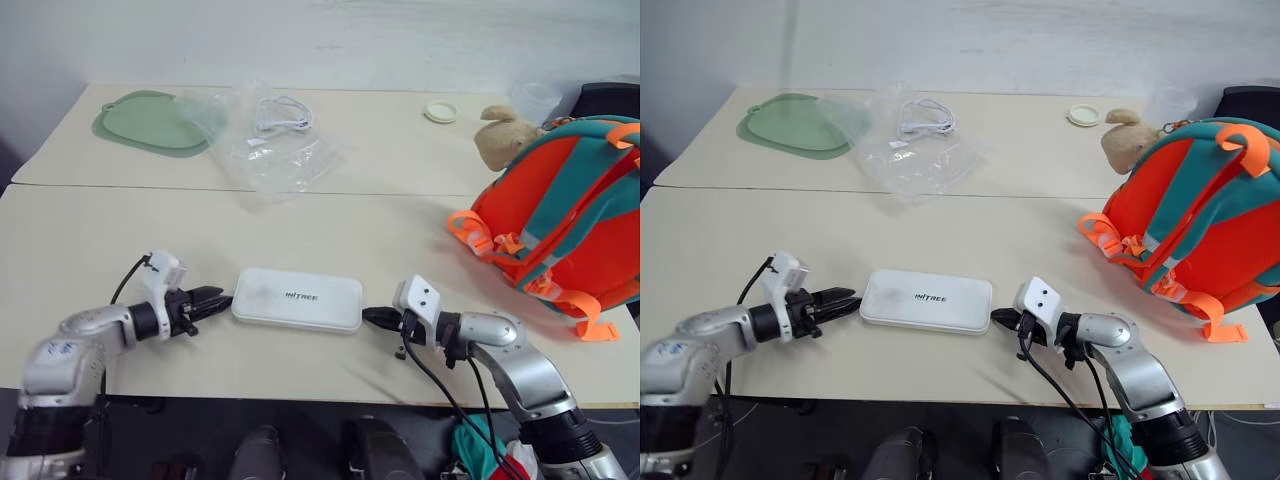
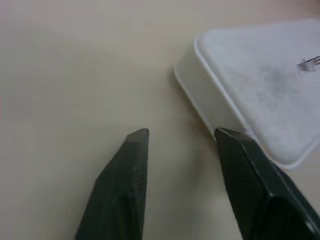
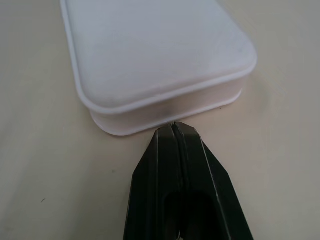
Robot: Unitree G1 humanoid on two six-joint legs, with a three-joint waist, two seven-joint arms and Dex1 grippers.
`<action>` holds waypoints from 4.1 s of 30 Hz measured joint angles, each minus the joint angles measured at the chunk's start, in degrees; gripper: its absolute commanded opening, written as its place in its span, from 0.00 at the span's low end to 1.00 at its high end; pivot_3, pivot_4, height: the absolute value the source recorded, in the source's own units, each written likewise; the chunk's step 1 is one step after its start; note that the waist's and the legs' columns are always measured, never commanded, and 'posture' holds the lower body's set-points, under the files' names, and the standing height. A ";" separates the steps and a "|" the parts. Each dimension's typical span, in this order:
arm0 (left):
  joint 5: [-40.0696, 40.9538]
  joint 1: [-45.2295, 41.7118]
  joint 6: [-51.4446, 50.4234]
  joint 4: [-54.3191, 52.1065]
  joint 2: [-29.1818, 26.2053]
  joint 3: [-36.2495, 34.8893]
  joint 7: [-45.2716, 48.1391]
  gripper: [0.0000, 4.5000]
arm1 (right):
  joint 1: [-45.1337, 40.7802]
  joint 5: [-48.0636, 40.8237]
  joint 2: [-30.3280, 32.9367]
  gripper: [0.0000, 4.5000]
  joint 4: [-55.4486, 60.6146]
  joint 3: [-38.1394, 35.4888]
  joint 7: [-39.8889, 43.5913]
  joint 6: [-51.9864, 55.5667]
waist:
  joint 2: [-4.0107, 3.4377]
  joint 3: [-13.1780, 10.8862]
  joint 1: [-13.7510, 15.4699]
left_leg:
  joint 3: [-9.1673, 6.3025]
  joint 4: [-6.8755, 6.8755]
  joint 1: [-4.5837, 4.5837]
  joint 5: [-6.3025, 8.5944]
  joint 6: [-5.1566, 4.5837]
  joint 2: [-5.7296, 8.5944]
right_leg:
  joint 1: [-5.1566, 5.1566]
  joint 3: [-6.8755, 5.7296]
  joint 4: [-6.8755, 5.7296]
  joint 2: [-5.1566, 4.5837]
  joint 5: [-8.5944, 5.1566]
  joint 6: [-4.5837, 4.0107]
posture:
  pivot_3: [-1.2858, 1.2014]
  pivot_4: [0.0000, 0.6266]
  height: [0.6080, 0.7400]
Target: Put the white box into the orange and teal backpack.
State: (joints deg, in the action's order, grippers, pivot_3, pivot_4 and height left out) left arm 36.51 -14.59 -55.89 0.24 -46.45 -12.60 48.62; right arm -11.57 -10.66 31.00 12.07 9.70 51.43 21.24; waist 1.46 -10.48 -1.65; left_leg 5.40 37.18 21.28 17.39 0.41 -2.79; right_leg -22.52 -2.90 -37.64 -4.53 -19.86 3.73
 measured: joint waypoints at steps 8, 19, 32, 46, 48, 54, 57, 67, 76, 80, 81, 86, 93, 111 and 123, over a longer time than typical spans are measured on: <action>3.78 -19.14 -25.27 16.25 1.53 5.27 1.62 0.81 | -2.20 0.42 -0.35 0.00 -1.58 1.33 0.12 -1.21 | 0.03 -0.03 0.13 | 0.01 0.10 0.12 -0.14 0.19 0.07 | -0.03 -0.02 0.00 0.02 0.01 0.03 | 0.52 0.24 1.00; 5.15 -25.81 -35.40 22.12 6.46 10.98 3.39 0.72 | -3.90 1.29 -1.34 0.00 -4.39 2.48 -0.18 -3.36 | 0.04 -0.02 0.07 | 0.05 0.19 0.08 -0.17 0.25 0.06 | -0.03 0.05 -0.07 0.04 0.00 0.04 | 0.52 0.24 1.00; 9.35 -24.14 -36.47 22.39 9.29 6.85 3.44 0.27 | 0.84 0.07 -0.31 0.00 -2.51 -0.19 -0.99 -4.98 | 0.06 -0.02 0.15 | 0.03 0.23 0.07 -0.17 0.25 0.05 | 0.01 0.05 -0.07 0.02 0.01 0.04 | 0.52 0.24 1.00; 6.69 -3.34 7.46 -4.82 14.12 -4.03 12.29 0.27 | 43.33 -21.50 -6.12 0.66 22.36 -40.93 -8.51 -5.71 | 0.03 -0.02 0.41 | 0.06 -0.12 -0.08 -0.17 0.29 0.04 | 0.12 0.11 0.14 0.02 0.01 0.04 | 0.52 0.24 1.00; 3.77 -2.07 16.52 -6.13 14.85 -3.63 14.50 0.27 | 45.62 -22.70 -8.76 0.82 23.64 -44.93 -10.65 -7.30 | 0.03 -0.02 0.16 | 0.06 -0.15 -0.08 -0.14 0.25 0.02 | 0.11 0.12 0.15 0.04 0.01 0.04 | 0.52 0.24 1.00; 1.23 0.23 28.39 -5.72 13.75 -2.21 19.64 0.27 | 39.15 -23.02 -8.97 0.99 18.54 -50.92 -15.59 -12.16 | 0.00 -0.02 -0.19 | 0.10 -0.14 -0.13 -0.02 0.00 0.02 | 0.10 0.18 0.13 0.06 0.01 0.04 | 0.52 0.24 1.00; 0.11 0.46 30.98 -3.31 13.67 -1.55 20.36 0.27 | 31.35 -22.90 -4.48 0.99 13.03 -49.86 -15.75 -11.92 | -0.06 -0.06 0.09 | 0.08 -0.11 -0.07 -0.02 -0.04 0.04 | 0.07 0.16 0.12 0.05 0.01 0.04 | 0.52 0.24 1.00; 1.14 5.60 31.30 -5.06 11.62 -3.48 17.84 0.27 | 4.92 -24.74 4.07 0.78 -2.66 -35.93 -10.36 -3.97 | -0.18 -0.14 0.02 | 0.05 -0.13 -0.02 -0.04 -0.08 -0.02 | 0.02 0.09 0.10 0.09 0.02 0.05 | 0.52 0.24 1.00; 8.61 9.32 24.74 -9.40 11.33 -9.87 11.78 0.27 | -7.93 -21.40 4.29 0.10 -14.64 -29.21 -3.24 -7.46 | -0.20 -0.15 -0.41 | 0.10 -0.02 0.01 -0.02 -0.20 0.02 | 0.06 0.14 0.17 0.02 0.10 0.19 | 0.52 0.24 1.00; 12.84 9.49 20.93 -7.58 9.96 -15.03 8.14 0.27 | -15.43 -26.58 2.72 0.01 -11.25 -23.65 1.31 -0.95 | -0.23 -0.17 -1.64 | 0.06 -0.13 -0.03 -0.09 -0.07 -0.09 | -0.03 0.09 0.01 0.09 0.03 0.07 | 0.52 0.24 1.00; 13.50 9.48 20.29 -6.53 9.42 -16.20 7.98 0.27 | -16.75 -28.59 1.89 0.01 -9.30 -22.23 1.52 1.85 | -0.23 -0.18 -1.73 | 0.06 -0.14 -0.03 -0.10 -0.05 -0.09 | -0.05 0.09 -0.02 0.10 0.02 0.05 | 0.52 0.24 1.00; 13.92 9.76 19.88 -1.42 6.78 -18.99 8.70 0.27 | -20.06 -39.46 -0.84 0.01 1.33 -15.11 2.89 14.19 | -0.25 -0.19 -1.55 | 0.03 -0.13 0.08 -0.08 -0.06 -0.07 | -0.11 0.06 0.02 0.02 0.01 0.04 | 0.52 0.24 1.00; 10.30 12.57 23.07 5.81 3.66 -19.20 12.31 0.27 | -14.82 -54.67 5.58 0.01 15.09 -11.45 7.20 27.45 | -0.16 -0.15 -0.33 | -0.14 -0.12 0.25 0.16 -0.29 0.00 | -0.04 -0.07 0.44 -0.17 0.01 0.04 | 0.52 0.24 1.00; 29.65 25.92 5.79 -19.02 -1.99 -33.06 10.60 0.27 | -4.69 -48.39 7.29 0.01 13.00 -15.38 5.53 23.67 | -0.17 -0.19 -0.43 | -0.14 -0.14 0.30 0.21 -0.25 -0.01 | 0.01 -0.05 0.64 -0.15 0.05 0.11 | 0.52 0.24 1.00; 37.25 25.58 2.16 -22.39 -4.56 -34.10 8.09 0.27 | -4.48 -43.62 6.08 0.01 11.61 -13.52 6.82 20.81 | -0.26 -0.23 -0.06 | -0.15 -0.19 0.26 0.18 -0.22 0.01 | 0.02 -0.04 0.66 -0.16 0.06 0.05 | 0.52 0.24 1.00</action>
State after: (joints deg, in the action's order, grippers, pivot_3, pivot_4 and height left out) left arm 73.76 10.98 -53.72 -22.15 -51.00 -46.70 56.71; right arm -16.05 -54.28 37.08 23.68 -3.82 58.25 42.05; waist 1.20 -10.71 -1.70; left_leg 5.24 36.98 21.54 17.56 0.19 -2.78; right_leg -22.50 -2.95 -36.98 -4.69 -19.80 3.78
